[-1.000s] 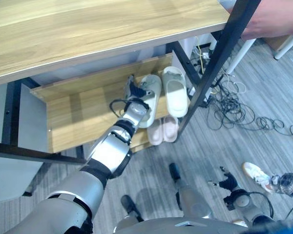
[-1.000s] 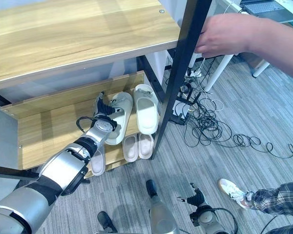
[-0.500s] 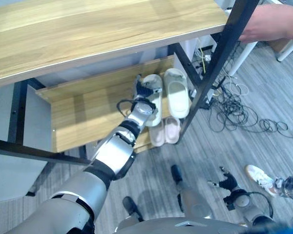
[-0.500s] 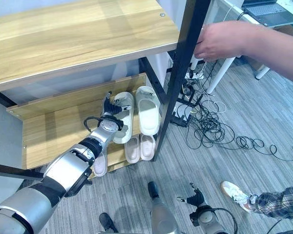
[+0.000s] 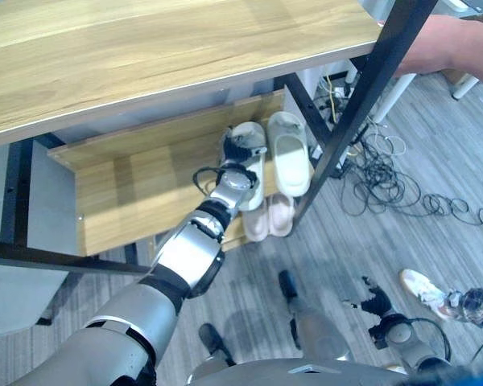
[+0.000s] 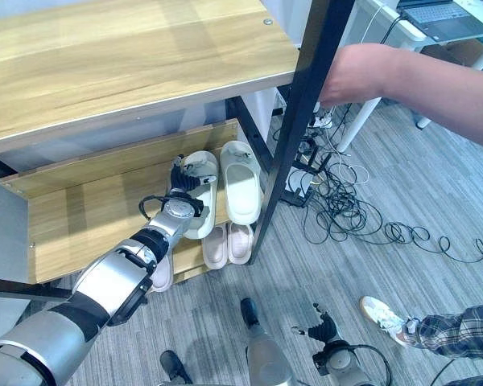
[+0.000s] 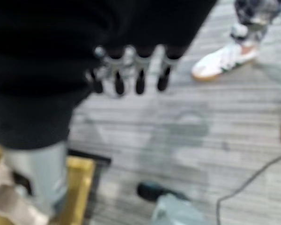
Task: Arrange the slippers neatly on the shoe rack.
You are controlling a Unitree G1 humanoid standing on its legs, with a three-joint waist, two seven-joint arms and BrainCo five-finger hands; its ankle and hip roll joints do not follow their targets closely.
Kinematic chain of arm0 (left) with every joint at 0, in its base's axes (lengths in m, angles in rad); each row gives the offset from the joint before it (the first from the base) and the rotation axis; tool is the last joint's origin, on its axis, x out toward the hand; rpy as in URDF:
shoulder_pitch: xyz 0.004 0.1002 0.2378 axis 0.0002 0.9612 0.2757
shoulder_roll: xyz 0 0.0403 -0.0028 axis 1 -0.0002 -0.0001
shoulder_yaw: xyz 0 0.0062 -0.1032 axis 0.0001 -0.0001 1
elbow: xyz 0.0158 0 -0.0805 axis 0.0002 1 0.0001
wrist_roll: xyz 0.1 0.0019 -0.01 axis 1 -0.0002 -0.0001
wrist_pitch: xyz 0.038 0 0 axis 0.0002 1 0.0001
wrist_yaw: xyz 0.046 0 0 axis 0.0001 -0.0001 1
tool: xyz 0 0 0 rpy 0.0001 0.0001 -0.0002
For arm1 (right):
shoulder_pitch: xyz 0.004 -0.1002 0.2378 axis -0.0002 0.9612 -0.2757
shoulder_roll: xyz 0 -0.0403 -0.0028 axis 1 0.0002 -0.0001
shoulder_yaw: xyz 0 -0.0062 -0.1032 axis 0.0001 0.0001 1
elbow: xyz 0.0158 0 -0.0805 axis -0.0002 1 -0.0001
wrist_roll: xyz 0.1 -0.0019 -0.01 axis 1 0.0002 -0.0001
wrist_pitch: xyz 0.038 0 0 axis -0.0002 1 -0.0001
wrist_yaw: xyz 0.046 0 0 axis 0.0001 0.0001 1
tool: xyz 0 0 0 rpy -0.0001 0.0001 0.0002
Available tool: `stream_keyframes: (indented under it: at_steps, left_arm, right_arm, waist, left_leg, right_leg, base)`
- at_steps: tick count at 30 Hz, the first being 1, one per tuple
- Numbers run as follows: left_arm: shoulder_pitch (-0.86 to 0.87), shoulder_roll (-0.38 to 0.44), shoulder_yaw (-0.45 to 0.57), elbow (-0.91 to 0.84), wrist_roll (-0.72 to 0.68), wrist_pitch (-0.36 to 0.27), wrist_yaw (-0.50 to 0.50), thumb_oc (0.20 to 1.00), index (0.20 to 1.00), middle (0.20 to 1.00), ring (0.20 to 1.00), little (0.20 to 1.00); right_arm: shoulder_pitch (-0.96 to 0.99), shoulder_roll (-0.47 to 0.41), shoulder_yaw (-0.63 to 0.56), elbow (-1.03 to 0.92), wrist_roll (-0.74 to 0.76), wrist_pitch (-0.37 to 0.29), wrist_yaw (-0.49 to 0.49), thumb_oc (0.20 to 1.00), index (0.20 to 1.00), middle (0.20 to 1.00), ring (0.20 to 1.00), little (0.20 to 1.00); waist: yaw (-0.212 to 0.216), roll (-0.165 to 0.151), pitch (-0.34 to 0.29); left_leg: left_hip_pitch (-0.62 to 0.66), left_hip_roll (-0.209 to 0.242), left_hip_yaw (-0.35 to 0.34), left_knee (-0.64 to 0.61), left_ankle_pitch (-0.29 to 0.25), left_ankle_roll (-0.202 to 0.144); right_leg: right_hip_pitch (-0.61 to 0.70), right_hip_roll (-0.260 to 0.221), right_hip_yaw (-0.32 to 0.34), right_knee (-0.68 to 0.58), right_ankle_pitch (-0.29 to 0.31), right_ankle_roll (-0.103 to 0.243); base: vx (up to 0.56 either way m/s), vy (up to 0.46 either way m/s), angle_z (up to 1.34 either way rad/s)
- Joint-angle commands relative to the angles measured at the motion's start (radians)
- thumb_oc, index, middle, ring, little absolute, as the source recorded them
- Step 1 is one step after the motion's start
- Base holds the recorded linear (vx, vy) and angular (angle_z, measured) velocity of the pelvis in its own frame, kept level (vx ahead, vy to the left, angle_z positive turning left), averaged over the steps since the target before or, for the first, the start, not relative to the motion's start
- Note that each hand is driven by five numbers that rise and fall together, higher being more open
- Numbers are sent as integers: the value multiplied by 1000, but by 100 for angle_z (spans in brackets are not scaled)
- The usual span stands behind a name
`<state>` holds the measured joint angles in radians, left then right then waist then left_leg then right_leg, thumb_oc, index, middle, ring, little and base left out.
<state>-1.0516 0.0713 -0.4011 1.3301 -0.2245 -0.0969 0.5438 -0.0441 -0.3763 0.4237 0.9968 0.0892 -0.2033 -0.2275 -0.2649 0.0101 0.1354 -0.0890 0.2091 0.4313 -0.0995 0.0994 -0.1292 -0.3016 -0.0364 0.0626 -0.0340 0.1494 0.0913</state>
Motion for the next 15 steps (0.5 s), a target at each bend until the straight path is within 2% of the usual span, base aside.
stream_keyframes:
  at_steps: [1, 10, 15]
  left_arm:
    - [-56, 39, 69, 26, 24, -31, 0, 1000, 1000, 1000, 1000, 1000]
    - [-67, 61, 55, 21, 58, -27, 12, 1000, 1000, 1000, 1000, 1000]
    - [-70, 49, 25, -56, 88, -47, 25, 1000, 1000, 1000, 1000, 1000]
  right_arm:
    - [-26, -87, 12, -21, -8, -10, -11, 1000, 1000, 1000, 1000, 1000]
    - [-17, -90, 20, -40, -19, -12, -8, 1000, 1000, 1000, 1000, 1000]
    - [-8, -96, 17, -47, -15, -22, -11, 1000, 1000, 1000, 1000, 1000]
  waist:
    - [-4, 11, 51]
    - [-10, 2, 38]
    - [-4, 4, 38]
  left_leg:
    - [-23, 35, -130, 13, 7, -22]
    - [-20, 35, -132, 12, 3, -22]
    - [-19, 34, -140, 15, 2, -20]
  right_leg:
    - [-67, 17, -55, 118, -133, 27]
    - [-62, 16, -58, 114, -132, 28]
    - [-51, 13, -62, 116, -137, 27]
  base:
    - [0, 0, 0]
    - [0, 0, 0]
    - [0, 0, 0]
